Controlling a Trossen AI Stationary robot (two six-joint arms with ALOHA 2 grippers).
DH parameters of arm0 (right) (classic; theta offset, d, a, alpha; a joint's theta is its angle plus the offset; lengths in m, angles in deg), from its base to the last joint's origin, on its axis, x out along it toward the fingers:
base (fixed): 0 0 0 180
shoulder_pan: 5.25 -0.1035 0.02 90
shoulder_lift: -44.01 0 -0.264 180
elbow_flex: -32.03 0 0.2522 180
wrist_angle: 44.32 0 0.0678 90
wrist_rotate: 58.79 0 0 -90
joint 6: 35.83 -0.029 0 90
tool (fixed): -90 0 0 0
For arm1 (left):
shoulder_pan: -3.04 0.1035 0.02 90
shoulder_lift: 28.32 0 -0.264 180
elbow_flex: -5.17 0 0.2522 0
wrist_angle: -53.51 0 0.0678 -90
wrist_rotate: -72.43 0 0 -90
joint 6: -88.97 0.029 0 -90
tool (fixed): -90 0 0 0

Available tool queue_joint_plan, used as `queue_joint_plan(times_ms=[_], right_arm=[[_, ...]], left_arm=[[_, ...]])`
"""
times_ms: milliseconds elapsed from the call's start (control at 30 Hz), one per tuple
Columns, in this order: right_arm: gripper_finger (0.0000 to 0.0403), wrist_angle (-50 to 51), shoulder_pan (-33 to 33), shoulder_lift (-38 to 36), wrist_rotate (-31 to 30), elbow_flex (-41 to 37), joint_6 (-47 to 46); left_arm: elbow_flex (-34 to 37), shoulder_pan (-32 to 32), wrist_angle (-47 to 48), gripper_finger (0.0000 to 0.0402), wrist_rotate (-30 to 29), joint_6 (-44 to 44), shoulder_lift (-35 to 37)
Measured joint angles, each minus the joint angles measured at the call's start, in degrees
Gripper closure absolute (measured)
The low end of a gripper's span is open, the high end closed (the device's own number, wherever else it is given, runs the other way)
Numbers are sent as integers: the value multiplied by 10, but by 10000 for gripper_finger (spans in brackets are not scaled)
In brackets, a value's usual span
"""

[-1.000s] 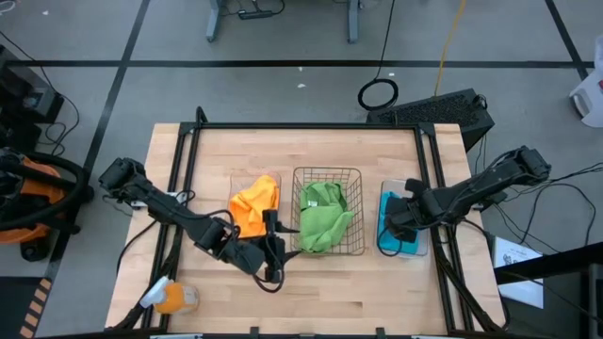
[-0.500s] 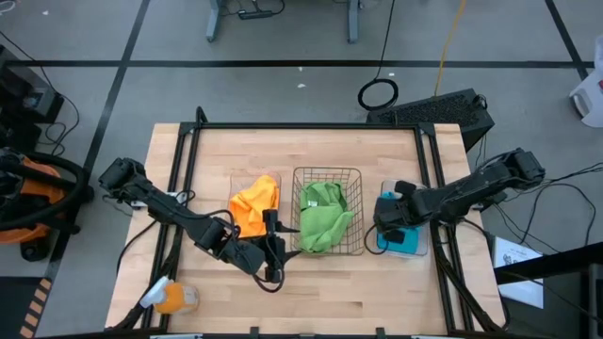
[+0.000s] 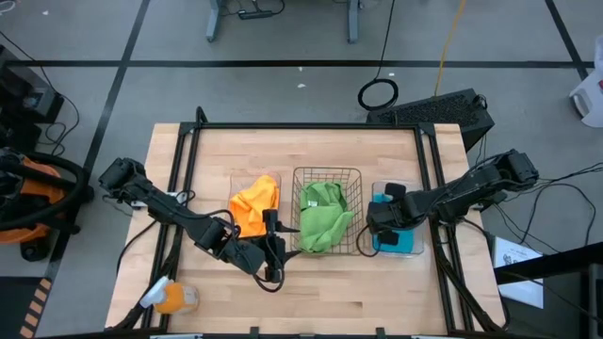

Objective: Sort microfiber towel by color & place in baskets
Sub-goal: Put the blue microfiber towel into the right transparent bin, then return to Home Position

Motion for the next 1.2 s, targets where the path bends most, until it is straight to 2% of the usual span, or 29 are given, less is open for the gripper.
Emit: queue_joint_plan(times_ms=[233,433,567,700,833,967,1067,1200], right_arm=[[403,30,0,0,-4,33,6],[403,129,-10,0,-3,92,-31],[403,179,-47,-13,-1,126,-72],[403,176,-101,-56,-24,147,-103],[403,93,-158,-117,-111,150,-114],[403,-68,-203,-155,-198,138,-10],[403,-185,-215,-163,-224,122,101],[403,-299,-207,-163,-223,91,211]], left_arm=[[0,0,0,144,0,-1,0],[0,0,0,144,0,-1,0],[0,-2,-3,144,0,-1,0],[0,-5,-31,144,0,33,0],[0,-6,-78,149,10,67,0],[0,-10,-128,183,42,98,18],[0,-9,-126,225,68,109,37],[0,1,-123,290,92,109,57]])
